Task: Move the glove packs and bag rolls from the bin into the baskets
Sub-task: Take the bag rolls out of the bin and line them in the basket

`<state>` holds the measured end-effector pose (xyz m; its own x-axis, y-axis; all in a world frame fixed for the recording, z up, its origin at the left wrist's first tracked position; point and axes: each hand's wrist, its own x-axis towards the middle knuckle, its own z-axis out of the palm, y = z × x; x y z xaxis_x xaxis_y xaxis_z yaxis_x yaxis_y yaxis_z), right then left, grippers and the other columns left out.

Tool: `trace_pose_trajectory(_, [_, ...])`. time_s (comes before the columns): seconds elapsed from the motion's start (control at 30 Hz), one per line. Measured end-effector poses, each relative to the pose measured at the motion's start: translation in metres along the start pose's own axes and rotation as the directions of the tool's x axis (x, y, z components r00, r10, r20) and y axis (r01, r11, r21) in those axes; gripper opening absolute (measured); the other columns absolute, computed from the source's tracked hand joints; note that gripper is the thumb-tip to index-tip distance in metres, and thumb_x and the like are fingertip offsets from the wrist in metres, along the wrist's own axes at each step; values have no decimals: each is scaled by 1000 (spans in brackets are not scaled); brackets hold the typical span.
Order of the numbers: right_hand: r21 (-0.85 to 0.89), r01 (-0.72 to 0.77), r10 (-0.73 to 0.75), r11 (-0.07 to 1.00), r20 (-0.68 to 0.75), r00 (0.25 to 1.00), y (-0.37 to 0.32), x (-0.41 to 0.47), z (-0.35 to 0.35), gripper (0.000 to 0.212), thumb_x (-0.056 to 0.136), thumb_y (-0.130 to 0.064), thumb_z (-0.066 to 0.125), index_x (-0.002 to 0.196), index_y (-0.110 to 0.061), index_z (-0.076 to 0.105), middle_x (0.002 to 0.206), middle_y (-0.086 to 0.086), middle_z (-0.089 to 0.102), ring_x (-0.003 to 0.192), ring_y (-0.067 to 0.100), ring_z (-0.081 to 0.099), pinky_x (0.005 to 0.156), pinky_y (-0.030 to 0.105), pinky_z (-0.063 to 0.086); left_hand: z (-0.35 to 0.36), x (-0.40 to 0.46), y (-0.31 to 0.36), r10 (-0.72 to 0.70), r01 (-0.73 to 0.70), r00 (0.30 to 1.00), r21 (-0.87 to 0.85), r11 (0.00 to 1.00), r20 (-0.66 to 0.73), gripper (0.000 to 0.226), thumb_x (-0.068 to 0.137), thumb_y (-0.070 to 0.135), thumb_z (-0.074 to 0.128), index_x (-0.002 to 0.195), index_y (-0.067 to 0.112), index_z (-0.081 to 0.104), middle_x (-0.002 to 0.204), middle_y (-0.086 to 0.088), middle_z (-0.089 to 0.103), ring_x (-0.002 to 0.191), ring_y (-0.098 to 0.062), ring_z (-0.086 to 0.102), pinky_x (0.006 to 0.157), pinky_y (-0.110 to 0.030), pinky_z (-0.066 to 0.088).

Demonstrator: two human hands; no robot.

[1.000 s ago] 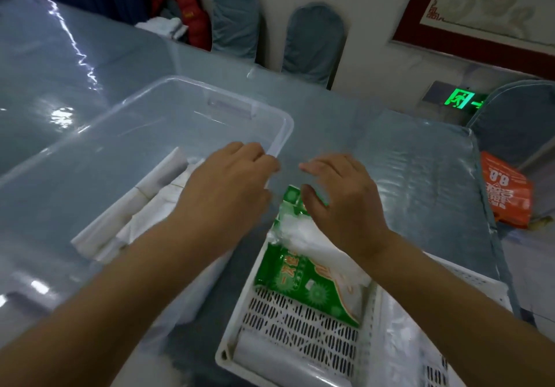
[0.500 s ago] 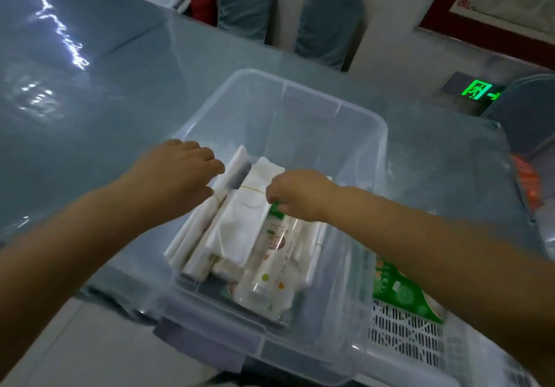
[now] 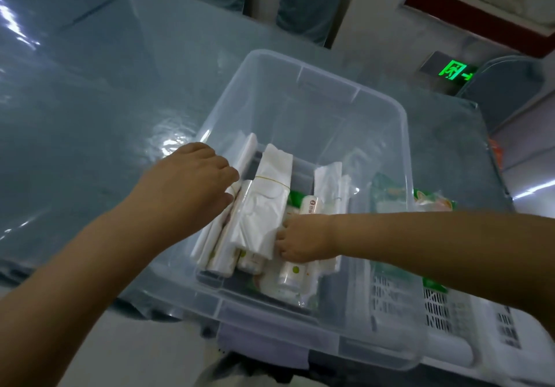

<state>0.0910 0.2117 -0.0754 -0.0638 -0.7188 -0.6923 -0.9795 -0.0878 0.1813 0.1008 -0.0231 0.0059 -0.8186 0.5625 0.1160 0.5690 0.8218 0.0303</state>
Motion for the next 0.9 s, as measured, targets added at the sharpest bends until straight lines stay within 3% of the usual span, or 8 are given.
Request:
trace_pose_trajectory(0.13, [316, -216, 239, 924, -35, 970, 12, -21, -17, 32, 86, -23, 57, 116, -11, 55, 115, 6, 58, 104, 25, 52, 82, 36, 46, -1, -1, -1, -6, 6, 1000, -16, 1000, 13, 30, 85, 35, 55, 110, 21, 64, 102, 3, 69, 102, -21, 58, 101, -31, 31])
trace_pose_trajectory(0.23, [664, -415, 581, 622, -35, 813, 19, -50, -38, 40, 79, -38, 66, 113, -19, 58, 108, -2, 60, 98, 19, 55, 77, 37, 48, -5, 0, -1, 46, -48, 997, 33, 998, 62, 40, 86, 49, 48, 120, 29, 55, 111, 9, 65, 109, -16, 54, 104, -27, 25])
trace_pose_trajectory(0.37, [944, -225, 837, 242, -86, 540, 12, -78, -67, 36, 68, -30, 80, 98, -16, 64, 96, 0, 66, 84, 17, 60, 75, 35, 51, -17, 3, 13, 29, -18, 999, -265, 964, 40, 76, 66, 69, 58, 132, 41, 33, 118, 19, 58, 101, -10, 56, 77, -22, 40])
trace_pose_trajectory(0.47, [975, -112, 894, 193, -128, 428, 6, -81, -82, 41, 65, -30, 82, 100, -17, 65, 95, -3, 68, 82, 10, 62, 71, 23, 52, -28, 13, 29, 8, -8, 1000, -515, 857, -1, 81, 53, 70, 60, 124, 42, 33, 99, 26, 50, 81, -2, 54, 59, -8, 32])
trace_pose_trajectory(0.6, [991, -85, 965, 108, -84, 248, 8, -67, -71, 30, 75, -29, 75, 104, -26, 67, 85, -17, 63, 74, 3, 61, 73, 24, 52, -37, 37, 12, -103, 1, 980, -511, 859, -172, 58, 55, 69, 61, 101, 38, 46, 80, 16, 59, 69, -9, 59, 57, -27, 47])
trace_pose_trajectory(0.73, [861, -384, 820, 334, -64, 569, 3, -37, -52, 32, 86, -29, 61, 118, -27, 59, 115, -6, 62, 103, 15, 58, 84, 30, 46, -27, 60, -23, -308, 123, 926, -597, 793, -218, 54, 62, 48, 77, 104, 30, 48, 89, 9, 59, 75, -17, 59, 64, -34, 49])
trace_pose_trajectory(0.8, [712, -323, 619, 623, -196, 761, 0, -10, -51, 33, 89, -21, 57, 122, -21, 57, 123, 2, 58, 113, 22, 52, 88, 35, 44, -17, 68, -32, -350, 168, 914, -596, 785, -203, 54, 63, 45, 78, 104, 29, 46, 89, 9, 57, 75, -17, 56, 61, -30, 43])
trace_pose_trajectory(0.9, [440, -254, 407, 862, -299, 863, 2, 30, -54, 36, 89, -13, 56, 126, -14, 54, 130, 10, 54, 117, 29, 49, 95, 42, 41, 2, 72, -37, -332, 173, 930, -608, 775, -159, 55, 64, 39, 79, 107, 27, 46, 93, 7, 57, 75, -15, 52, 55, -19, 35])
